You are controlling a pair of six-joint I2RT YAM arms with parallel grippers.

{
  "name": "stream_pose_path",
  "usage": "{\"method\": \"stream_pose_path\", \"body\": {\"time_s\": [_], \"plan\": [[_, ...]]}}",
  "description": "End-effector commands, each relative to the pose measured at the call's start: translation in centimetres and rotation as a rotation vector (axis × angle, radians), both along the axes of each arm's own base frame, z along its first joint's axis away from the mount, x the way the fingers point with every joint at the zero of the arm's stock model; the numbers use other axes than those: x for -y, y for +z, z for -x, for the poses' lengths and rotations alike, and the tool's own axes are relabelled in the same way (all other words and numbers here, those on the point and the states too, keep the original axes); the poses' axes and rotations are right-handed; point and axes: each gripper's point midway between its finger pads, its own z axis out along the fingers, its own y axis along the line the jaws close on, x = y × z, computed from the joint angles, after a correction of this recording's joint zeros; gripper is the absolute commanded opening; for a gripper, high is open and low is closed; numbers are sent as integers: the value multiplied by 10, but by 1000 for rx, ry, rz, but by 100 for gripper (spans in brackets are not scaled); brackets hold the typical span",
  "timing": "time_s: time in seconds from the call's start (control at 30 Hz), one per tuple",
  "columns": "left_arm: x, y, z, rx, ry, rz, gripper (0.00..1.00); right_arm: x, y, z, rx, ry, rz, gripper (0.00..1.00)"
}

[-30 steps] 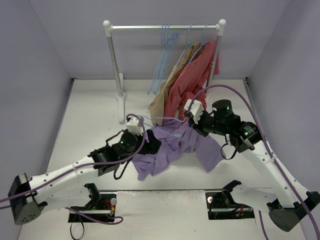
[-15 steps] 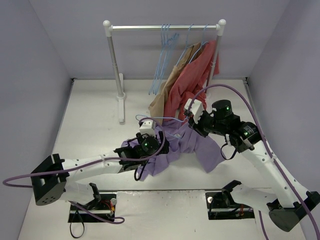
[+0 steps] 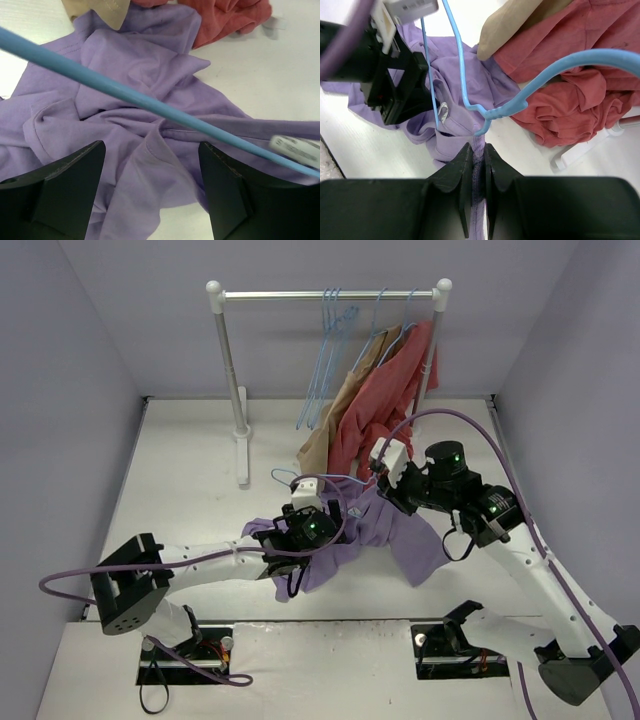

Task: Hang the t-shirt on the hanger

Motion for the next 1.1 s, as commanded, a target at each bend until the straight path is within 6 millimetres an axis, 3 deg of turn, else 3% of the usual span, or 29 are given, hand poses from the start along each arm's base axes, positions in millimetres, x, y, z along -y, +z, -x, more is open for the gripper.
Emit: {"method": "stream_pose_path", "body": {"time_s": [0.0,0.4,0.63,0.87,1.07], "plan": [[15,26,-15,59,49,78,71,-8,28,-2,86,16,-79,0],[-17,1,-8,29,107,-23,71,2,34,1,121,-24,-81,0],[-48,3,-12,44,168,-60,68,6,45,5,148,-34,-102,0],[-79,31,-21,99,201,-70,54,8,46,10,148,-41,-117,0],[-108,55,-28,95,211,-84,26,11,45,14,150,-46,-123,0]]}}
